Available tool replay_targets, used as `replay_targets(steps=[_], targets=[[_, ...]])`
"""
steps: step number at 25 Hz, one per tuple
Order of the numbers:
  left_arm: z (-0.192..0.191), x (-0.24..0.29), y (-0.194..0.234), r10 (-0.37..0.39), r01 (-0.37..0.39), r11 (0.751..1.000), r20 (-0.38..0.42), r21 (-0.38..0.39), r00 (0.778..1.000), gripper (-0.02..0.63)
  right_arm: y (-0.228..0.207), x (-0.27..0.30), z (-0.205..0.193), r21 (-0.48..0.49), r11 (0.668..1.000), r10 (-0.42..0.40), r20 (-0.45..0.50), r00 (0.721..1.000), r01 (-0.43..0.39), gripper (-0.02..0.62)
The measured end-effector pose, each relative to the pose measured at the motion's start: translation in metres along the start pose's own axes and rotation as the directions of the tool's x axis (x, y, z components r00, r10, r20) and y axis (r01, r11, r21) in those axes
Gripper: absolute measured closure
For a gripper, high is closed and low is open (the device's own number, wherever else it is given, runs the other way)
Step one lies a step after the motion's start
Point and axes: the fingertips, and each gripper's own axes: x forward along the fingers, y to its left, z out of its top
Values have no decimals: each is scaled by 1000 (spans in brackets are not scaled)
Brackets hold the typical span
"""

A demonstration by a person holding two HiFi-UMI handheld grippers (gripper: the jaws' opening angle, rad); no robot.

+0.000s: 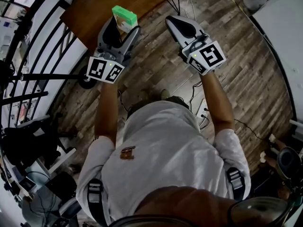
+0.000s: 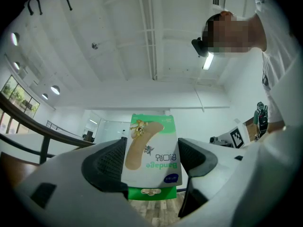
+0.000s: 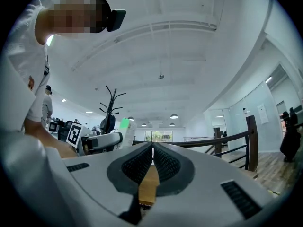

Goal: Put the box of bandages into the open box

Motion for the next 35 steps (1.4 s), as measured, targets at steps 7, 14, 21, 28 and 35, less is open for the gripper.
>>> replay_targets(steps=[7,14,21,28,35], targets=[[-28,67,-23,18,-18,1000,-10,13,1000,238,-72,-28,-5,2,1000,24,1,1000,-24,561],[-42,97,-19,12,-12,1000,-19,15,1000,238,-106,-25,-5,9,1000,15,14,1000,-15,561],[-55,130,8,2,-2,1000,-6,14,1000,238,-143,-6,-17,9,1000,0,3,1000,0,561],[-73,183,60,0,0,1000,6,9,1000,238,-202,41,-33,-1,1000,-1,-20,1000,0,561],[-81,229,107,-21,21,1000,14,13,1000,238,-252,80,-37,-21,1000,-22,-21,1000,21,561]])
